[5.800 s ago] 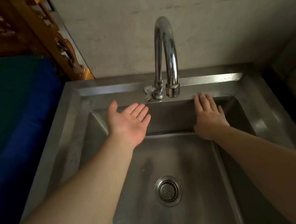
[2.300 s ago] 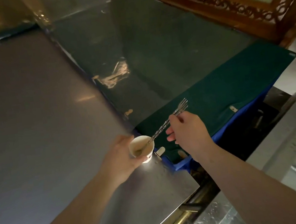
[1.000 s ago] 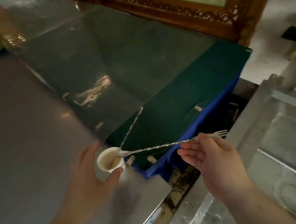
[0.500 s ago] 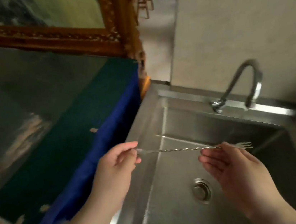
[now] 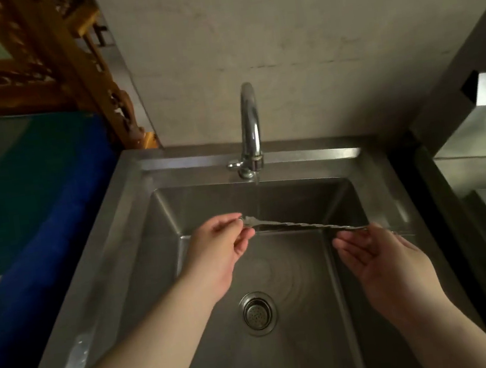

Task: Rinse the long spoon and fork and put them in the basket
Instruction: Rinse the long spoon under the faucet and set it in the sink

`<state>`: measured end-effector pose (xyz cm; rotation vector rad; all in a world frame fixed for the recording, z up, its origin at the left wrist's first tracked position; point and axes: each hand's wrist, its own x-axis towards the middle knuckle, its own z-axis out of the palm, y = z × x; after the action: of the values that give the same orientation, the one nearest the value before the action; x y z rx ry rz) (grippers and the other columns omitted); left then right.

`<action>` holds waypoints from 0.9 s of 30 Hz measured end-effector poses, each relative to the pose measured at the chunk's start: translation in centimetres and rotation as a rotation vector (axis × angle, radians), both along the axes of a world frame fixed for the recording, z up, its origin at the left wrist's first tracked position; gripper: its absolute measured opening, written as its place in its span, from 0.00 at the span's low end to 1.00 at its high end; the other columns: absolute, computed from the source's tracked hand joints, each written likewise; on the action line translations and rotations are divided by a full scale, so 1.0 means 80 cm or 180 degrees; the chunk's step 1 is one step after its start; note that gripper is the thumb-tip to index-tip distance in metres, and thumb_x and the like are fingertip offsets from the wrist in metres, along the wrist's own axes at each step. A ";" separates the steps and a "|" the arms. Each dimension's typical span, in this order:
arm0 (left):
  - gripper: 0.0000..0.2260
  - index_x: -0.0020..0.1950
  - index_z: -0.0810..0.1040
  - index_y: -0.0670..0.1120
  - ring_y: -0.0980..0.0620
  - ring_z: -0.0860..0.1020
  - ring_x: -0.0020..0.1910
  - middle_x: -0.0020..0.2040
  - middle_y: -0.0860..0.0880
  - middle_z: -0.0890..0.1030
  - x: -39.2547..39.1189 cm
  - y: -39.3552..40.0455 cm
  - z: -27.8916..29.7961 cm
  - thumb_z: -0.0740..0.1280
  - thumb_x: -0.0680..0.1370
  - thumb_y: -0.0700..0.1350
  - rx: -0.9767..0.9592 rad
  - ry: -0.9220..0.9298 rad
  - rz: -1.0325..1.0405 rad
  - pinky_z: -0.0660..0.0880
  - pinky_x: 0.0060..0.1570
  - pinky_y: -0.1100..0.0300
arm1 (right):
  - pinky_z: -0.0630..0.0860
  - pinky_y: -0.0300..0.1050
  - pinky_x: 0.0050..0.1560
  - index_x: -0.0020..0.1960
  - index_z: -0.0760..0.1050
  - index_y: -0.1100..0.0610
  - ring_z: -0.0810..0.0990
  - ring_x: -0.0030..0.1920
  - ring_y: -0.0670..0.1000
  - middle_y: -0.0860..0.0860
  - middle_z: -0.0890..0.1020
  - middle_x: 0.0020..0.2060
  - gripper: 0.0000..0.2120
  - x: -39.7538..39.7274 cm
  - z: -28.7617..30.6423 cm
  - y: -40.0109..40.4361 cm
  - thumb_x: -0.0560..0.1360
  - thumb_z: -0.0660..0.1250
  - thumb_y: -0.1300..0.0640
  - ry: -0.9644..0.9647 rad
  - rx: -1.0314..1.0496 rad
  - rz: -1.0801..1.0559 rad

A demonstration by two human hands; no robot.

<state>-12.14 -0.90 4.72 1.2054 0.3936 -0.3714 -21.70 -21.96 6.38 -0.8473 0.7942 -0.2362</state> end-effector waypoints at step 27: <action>0.04 0.47 0.84 0.45 0.57 0.82 0.43 0.43 0.50 0.85 0.064 -0.030 0.011 0.70 0.76 0.41 0.1664 -0.1254 -0.0687 0.78 0.45 0.65 | 0.69 0.41 0.32 0.37 0.75 0.47 0.74 0.29 0.42 0.45 0.79 0.29 0.14 0.136 -0.044 0.104 0.80 0.59 0.50 -0.0067 -0.2709 0.1830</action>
<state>-7.00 -3.33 5.64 1.8001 0.0105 -0.2095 -10.85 -13.66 2.87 -1.8294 0.3777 -0.0587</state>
